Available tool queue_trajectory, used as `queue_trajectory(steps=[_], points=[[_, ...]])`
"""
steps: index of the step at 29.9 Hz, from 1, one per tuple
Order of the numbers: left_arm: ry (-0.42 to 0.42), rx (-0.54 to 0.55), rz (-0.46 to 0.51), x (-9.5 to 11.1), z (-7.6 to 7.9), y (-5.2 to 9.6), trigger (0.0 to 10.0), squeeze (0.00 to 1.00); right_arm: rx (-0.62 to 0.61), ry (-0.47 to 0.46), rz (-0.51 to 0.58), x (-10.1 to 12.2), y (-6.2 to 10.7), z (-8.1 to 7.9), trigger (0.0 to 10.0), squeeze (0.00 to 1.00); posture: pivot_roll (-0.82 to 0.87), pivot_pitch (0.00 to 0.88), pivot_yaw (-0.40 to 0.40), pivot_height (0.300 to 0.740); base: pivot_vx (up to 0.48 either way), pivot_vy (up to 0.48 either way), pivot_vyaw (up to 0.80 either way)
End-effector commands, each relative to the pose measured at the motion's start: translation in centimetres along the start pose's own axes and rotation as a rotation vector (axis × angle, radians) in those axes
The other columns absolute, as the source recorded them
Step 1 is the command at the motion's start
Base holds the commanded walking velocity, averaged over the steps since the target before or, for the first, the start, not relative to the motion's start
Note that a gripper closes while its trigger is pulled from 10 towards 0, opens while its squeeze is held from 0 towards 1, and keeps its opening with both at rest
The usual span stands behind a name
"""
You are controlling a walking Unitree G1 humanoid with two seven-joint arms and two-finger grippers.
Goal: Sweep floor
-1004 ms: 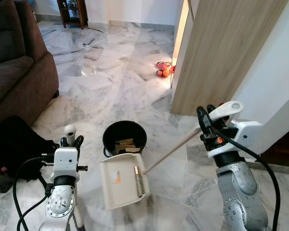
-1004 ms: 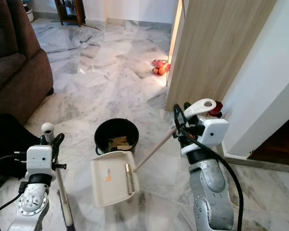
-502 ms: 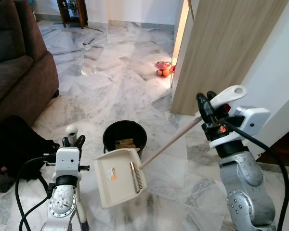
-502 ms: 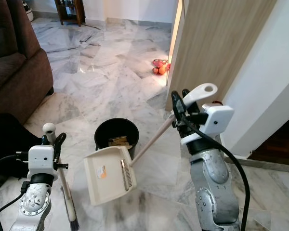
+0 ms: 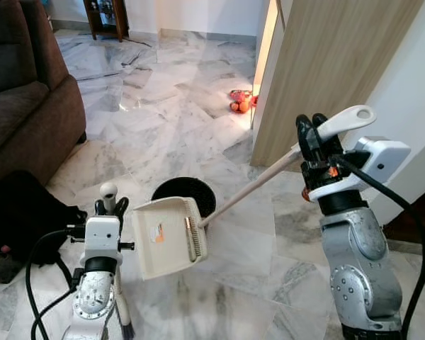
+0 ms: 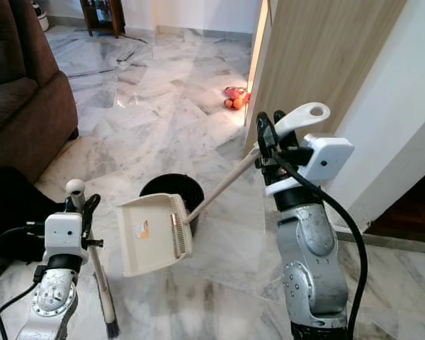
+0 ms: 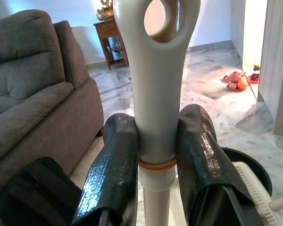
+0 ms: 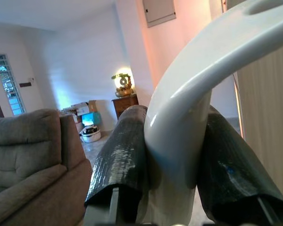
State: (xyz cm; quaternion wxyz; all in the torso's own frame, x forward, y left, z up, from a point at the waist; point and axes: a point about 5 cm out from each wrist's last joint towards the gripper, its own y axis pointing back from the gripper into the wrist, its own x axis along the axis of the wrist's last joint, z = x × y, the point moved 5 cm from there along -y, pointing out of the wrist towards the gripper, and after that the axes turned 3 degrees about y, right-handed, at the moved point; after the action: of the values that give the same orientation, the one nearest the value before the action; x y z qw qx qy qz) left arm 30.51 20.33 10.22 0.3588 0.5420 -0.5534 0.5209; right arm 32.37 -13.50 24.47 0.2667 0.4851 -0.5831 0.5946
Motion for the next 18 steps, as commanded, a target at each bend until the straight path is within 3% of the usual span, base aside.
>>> queue_trajectory(steps=[1, 18], points=[[-0.014, -0.008, 0.038, 0.7, 0.2, -0.2, 10.0, 0.00, -0.009, -0.013, 0.081, 1.6, -0.6, -0.1, 10.0, 0.00, 0.12, 0.069, -0.044, 0.740, 0.000, 0.000, 0.00], [-0.025, 0.014, 0.023, 0.4, -0.9, 0.4, 10.0, 0.00, -0.021, -0.037, 0.112, 1.3, -2.4, -0.7, 10.0, 0.00, 0.13, 0.084, -0.044, 0.740, 0.000, 0.000, 0.00]])
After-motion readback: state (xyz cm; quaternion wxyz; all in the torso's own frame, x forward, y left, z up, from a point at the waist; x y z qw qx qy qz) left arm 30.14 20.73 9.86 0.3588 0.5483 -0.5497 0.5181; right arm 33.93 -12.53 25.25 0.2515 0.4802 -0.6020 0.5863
